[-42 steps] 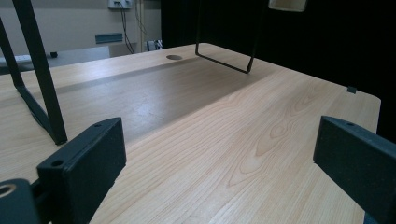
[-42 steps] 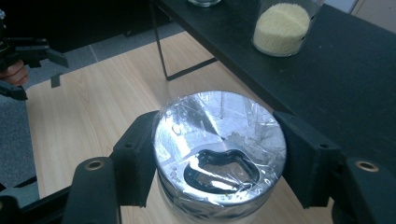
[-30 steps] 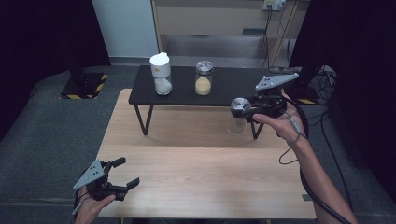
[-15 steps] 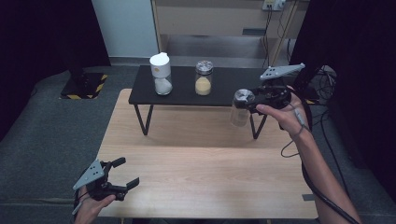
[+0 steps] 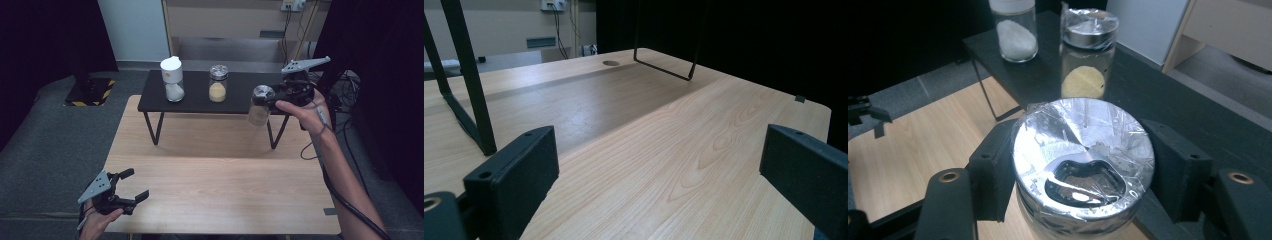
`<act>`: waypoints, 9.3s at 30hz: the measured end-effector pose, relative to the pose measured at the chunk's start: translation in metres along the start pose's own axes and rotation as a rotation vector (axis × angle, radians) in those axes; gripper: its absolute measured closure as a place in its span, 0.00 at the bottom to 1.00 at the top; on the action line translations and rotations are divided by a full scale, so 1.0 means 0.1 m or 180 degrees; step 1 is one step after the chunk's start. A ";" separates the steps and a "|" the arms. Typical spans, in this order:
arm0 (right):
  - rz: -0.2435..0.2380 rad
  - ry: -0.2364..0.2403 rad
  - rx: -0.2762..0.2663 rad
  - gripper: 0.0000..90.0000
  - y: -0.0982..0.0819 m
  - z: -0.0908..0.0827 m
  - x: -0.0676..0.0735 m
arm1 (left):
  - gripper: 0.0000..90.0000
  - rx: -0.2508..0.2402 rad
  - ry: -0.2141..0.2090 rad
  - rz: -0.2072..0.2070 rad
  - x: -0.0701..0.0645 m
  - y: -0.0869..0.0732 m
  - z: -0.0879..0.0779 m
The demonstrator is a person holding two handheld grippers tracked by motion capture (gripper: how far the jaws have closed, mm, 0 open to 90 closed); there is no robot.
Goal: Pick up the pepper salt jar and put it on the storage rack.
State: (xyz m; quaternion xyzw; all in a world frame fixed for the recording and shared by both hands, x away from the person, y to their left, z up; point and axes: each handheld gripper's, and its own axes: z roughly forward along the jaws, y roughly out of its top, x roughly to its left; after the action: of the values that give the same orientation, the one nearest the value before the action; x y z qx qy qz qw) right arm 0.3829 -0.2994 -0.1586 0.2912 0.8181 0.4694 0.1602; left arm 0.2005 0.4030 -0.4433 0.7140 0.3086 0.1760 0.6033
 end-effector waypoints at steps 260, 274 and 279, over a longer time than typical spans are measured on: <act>0.0267 -0.0315 -0.0920 0.08 -2.95 -0.29 0.97 | 0.00 -0.0059 0.0075 0.0068 -0.05 -0.01 -0.03; 0.0237 -0.0254 -0.0851 0.08 -3.01 -0.23 0.94 | 0.00 -0.0058 0.0024 0.0107 -0.05 -0.01 -0.02; 0.0260 -0.0242 -0.0855 0.08 -3.03 -0.23 0.94 | 0.00 -0.0059 0.0018 0.0113 -0.05 -0.01 -0.02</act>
State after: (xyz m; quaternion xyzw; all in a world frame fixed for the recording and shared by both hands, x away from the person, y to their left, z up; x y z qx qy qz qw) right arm 0.1989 -0.3745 -0.4065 0.3176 0.7287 0.5694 0.2094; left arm 0.1957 0.4015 -0.4431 0.7133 0.2959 0.1915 0.6058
